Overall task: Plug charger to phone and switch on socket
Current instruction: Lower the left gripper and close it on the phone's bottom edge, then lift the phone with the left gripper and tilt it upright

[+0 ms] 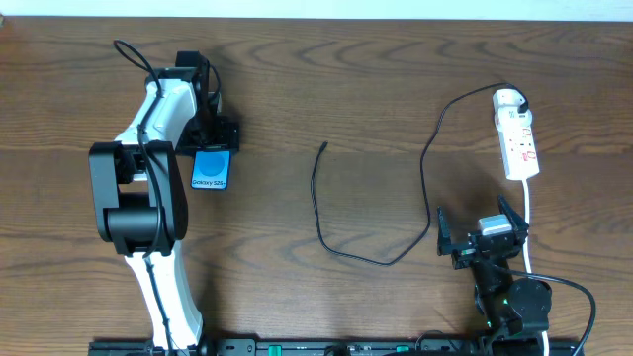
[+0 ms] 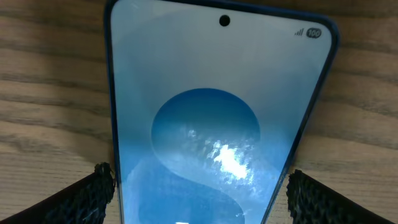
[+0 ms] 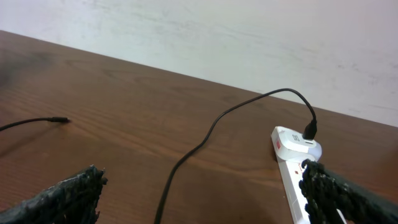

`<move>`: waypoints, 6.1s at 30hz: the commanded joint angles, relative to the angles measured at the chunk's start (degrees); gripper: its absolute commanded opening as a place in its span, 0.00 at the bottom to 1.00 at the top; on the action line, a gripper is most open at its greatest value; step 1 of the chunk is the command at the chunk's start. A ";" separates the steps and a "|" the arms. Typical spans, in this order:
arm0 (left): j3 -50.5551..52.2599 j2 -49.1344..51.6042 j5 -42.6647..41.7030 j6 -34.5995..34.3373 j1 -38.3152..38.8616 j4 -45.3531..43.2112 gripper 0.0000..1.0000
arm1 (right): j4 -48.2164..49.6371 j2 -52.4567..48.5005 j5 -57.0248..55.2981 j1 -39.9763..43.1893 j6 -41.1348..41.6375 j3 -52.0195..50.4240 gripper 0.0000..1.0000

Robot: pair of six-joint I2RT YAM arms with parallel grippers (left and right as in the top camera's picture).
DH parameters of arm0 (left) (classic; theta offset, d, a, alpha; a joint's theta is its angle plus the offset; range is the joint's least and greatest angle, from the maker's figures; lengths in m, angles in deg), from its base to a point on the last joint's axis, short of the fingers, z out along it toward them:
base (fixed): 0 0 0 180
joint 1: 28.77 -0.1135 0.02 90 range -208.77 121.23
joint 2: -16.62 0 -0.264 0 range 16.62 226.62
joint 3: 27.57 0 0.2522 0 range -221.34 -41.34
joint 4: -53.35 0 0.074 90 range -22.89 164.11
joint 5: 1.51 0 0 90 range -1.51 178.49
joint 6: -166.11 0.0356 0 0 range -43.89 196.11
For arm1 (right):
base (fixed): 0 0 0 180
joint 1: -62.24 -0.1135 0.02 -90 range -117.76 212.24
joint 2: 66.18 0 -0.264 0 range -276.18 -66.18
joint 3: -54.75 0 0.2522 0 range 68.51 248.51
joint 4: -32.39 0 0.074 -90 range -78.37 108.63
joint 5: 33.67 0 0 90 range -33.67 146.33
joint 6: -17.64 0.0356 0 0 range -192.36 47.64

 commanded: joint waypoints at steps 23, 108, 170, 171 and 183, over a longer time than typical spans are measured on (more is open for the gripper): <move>0.59 0.44 0.52 0.52 -0.17 0.44 0.91 | -0.20 0.31 -0.04 0.35 0.59 -0.13 0.99; 2.89 2.91 -2.12 -10.19 -0.17 0.02 0.73 | -0.17 0.31 -0.07 0.35 0.59 -0.13 0.99; 2.89 2.89 -6.58 -29.24 -0.24 3.08 0.72 | -0.17 0.31 -0.04 0.35 0.61 -0.13 0.99; 2.89 2.89 -6.58 -29.24 -0.24 3.02 0.72 | -0.17 0.31 -0.04 0.35 0.61 -0.13 0.99; 2.89 2.89 -3.61 -28.20 -0.24 1.36 0.72 | -0.17 0.31 -0.04 0.35 0.61 -0.13 0.99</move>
